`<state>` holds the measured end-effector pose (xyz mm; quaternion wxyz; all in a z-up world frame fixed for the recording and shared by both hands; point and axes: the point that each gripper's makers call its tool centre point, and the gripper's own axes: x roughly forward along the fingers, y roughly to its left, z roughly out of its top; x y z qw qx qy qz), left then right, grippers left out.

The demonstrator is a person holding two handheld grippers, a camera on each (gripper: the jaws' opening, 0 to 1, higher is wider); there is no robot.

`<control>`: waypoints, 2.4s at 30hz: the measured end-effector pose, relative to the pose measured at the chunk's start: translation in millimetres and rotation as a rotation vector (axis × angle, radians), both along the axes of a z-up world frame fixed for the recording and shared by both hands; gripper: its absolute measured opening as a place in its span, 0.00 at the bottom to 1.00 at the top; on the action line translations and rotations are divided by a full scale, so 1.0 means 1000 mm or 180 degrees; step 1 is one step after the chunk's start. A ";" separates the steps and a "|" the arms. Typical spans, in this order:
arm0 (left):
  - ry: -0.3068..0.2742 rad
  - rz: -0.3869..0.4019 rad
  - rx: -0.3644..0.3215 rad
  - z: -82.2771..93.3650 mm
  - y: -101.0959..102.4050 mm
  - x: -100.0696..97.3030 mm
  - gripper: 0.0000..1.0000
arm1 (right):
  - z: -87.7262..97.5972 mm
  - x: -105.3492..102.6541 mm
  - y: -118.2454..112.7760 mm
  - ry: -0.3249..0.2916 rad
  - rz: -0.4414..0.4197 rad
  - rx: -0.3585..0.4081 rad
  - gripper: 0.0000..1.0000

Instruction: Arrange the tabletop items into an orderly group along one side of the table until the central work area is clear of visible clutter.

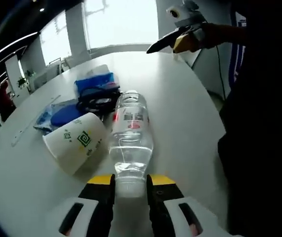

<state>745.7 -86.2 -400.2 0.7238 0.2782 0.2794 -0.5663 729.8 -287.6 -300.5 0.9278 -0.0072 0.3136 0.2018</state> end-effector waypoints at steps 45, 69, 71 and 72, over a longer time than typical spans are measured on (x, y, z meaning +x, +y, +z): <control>-0.0071 -0.0043 -0.0190 0.050 -0.011 -0.009 0.21 | -0.007 0.003 -0.006 0.0035 0.0015 -0.0011 0.90; -0.0146 -0.0021 -0.0672 0.107 -0.029 -0.011 0.20 | -0.012 0.004 -0.005 0.0055 0.0003 0.0032 0.90; -0.0144 -0.0016 -0.0702 0.109 -0.030 -0.010 0.20 | -0.012 0.004 -0.004 0.0059 0.0004 0.0028 0.90; -0.0139 -0.0013 -0.0722 0.111 -0.032 -0.011 0.20 | -0.012 0.004 -0.004 0.0058 0.0002 0.0030 0.90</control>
